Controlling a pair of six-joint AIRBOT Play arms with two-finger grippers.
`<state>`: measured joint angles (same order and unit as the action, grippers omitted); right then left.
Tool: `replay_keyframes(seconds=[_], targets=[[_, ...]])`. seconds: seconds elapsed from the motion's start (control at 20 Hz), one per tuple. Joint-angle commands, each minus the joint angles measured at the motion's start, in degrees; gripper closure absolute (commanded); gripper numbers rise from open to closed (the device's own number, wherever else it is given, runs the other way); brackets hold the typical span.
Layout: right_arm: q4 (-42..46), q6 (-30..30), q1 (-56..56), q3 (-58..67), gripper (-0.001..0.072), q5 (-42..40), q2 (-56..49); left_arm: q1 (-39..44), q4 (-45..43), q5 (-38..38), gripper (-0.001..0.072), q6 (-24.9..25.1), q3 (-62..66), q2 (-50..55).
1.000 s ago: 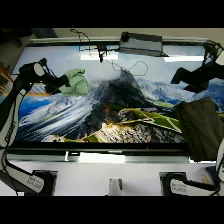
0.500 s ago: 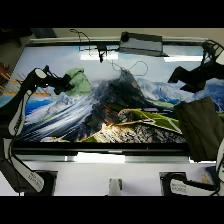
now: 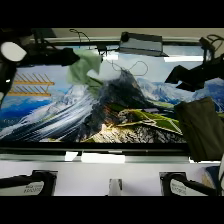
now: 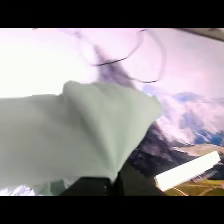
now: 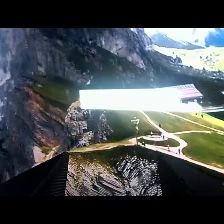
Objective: Fold the shirts.
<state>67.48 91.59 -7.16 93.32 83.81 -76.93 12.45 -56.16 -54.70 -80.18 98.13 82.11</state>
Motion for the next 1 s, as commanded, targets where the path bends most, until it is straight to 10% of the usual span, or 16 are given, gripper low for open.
replay_keyframes(seconds=[0.0,0.2,0.45,0.5,0.55,0.6,0.95], targets=[[-0.17,-0.96,0.0,0.07,0.0172,-0.07,7.61,11.19,-4.7,-3.45,0.0668,0.39,-0.22,-12.74],[3.93,-0.94,-0.02,0.04,0.0164,6.6,16.44,23.17,-14.99,-10.62,0.0667,-9.77,-5.64,-12.63],[9.2,-0.96,-0.02,-0.9,0.0164,12.96,17.14,35.26,-4.5,6.69,0.0655,-10.19,-22.49,-2.16],[9.16,-0.87,-0.02,-1.55,0.0164,11.85,16.94,36.92,-1.09,6.62,0.0449,-10.16,-23.12,1.33],[9.09,-0.48,0.0,-2.56,0.0164,10.6,16.79,37.94,1.7,4.44,0.0064,-10.16,-22.82,4.52],[9.05,-0.09,0.0,-3.63,0.0165,10.12,16.57,37.7,2.38,0.42,-0.0006,-10.12,-22.12,6.29],[8.28,-0.33,0.0,-21.35,0.0166,4.9,15.54,15.21,-26.16,-21.03,-0.0006,-18.75,-21.0,0.79]])
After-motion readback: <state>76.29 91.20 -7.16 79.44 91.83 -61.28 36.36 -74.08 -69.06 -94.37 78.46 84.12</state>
